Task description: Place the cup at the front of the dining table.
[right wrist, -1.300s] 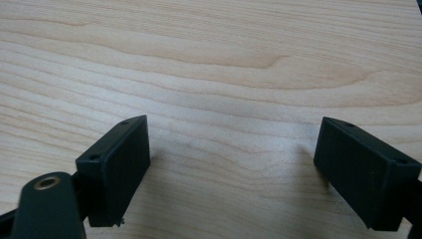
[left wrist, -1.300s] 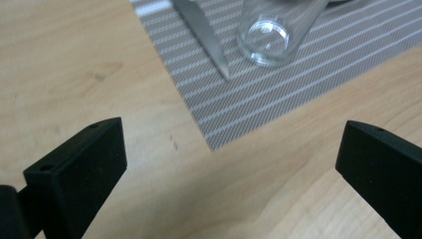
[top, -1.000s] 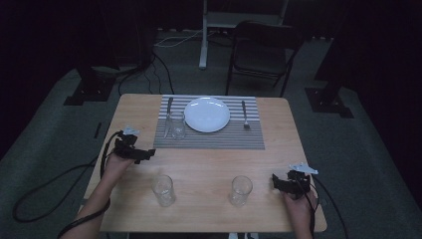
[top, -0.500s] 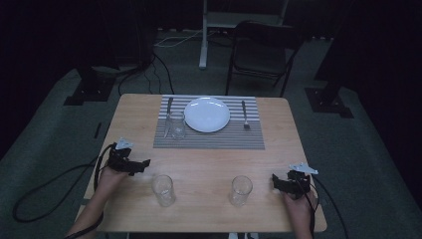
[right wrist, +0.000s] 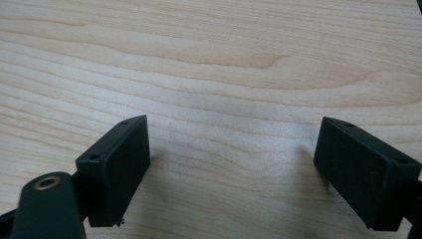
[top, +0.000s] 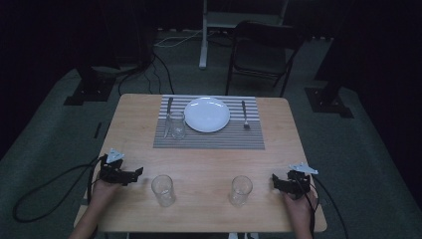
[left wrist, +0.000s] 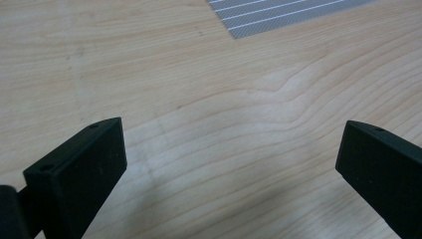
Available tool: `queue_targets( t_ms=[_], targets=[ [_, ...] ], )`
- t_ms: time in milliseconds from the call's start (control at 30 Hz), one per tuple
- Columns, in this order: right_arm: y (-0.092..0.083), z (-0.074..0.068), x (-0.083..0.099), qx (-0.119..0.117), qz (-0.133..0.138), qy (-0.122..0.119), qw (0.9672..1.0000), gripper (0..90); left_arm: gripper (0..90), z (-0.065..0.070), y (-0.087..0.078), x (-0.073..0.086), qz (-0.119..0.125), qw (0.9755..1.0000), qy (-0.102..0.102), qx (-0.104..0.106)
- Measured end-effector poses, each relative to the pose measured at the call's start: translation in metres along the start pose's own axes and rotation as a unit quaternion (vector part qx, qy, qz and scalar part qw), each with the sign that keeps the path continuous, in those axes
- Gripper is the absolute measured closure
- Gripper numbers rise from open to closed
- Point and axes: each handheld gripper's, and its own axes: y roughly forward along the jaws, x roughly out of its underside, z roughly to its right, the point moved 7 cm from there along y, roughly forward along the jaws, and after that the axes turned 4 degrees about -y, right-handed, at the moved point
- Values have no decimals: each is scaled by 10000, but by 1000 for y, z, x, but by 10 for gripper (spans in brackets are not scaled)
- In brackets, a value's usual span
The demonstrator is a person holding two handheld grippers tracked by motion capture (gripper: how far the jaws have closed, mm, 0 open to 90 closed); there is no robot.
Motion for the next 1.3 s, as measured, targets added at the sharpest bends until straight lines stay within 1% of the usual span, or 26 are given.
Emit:
queue_targets(
  t_ms=[100, 233, 333, 367, 433, 500, 567, 633, 700, 833, 900, 933, 967, 1000, 1033, 1133, 1167, 1200, 1267, 1300],
  targets=[
    [0, 0, 0, 0, 1, 0, 10000, 143, 1, -3, -3, 6, 87, 9998, -70, -186],
    [0, 0, 0, 0, 0, 0, 10000, 143, 1, -6, -7, 13, 229, 9983, -20, -542],
    [0, 0, 0, 0, 2, 5, 10000, 143, 1, -9, -10, 16, 244, 9979, -23, -601],
    [0, 0, 0, -1, 1, 6, 10000, 143, 1, -11, -11, 17, 222, 9978, -62, -619],
    [0, 0, 0, 0, 2, 5, 10000, 143, 1, -13, -14, 19, 256, 9974, -142, -659],
    [0, 0, 0, -1, 2, 6, 10000, 143, 1, -16, -17, 22, 249, 9965, -179, -778],
    [0, 0, 0, -2, 0, 13, 10000, 143, 1, -18, -20, 25, 233, 9957, -259, -854],
    [0, 0, 0, -1, 0, 12, 10000, 143, 1, -20, -22, 27, 219, 9956, -340, -843],
    [0, 0, 0, 0, -5, 10, 10000, 143, 1, -24, -25, 29, 253, 9949, -381, -895],
    [0, 0, 0, -1, -6, 9, 10000, 143, 1, -31, -30, 32, 271, 9919, -541, -1119],
    [0, 0, 0, -1, -5, 10, 10000, 143, 1, -34, -33, 34, 338, 9895, -602, -1267],
    [0, 0, 0, -1, -5, 10, 10000, 143, 1, -34, -33, 35, 316, 9888, -634, -1315],
    [0, 0, 0, -1, -5, 10, 10000, 143, 1, -34, -34, 35, 316, 9885, -650, -1327],
    [0, 0, 0, -1, -5, 10, 10000, 143, 1, -34, -35, 36, 367, 9882, -686, -1322],
    [0, 0, 0, -1, -5, 9, 10000, 143, 1, -33, -36, 37, 334, 9877, -709, -1355],
    [0, 0, 0, -1, -5, 8, 10000, 143, 1, -31, -40, 38, 368, 9870, -702, -1397],
    [0, 0, 0, 0, -4, 9, 10000, 143, 1, -31, -43, 38, 373, 9865, -679, -1446],
    [0, 0, 0, 0, -5, 8, 10000, 143, 1, -32, -45, 40, 363, 9854, -664, -1526],
    [0, 0, 0, 0, -5, 10, 10000, 143, 1, -32, -46, 43, 353, 9846, -629, -1590],
    [0, 0, 0, -1, -5, 11, 10000, 143, 1, -32, -45, 45, 279, 9841, -599, -1647]
  ],
)
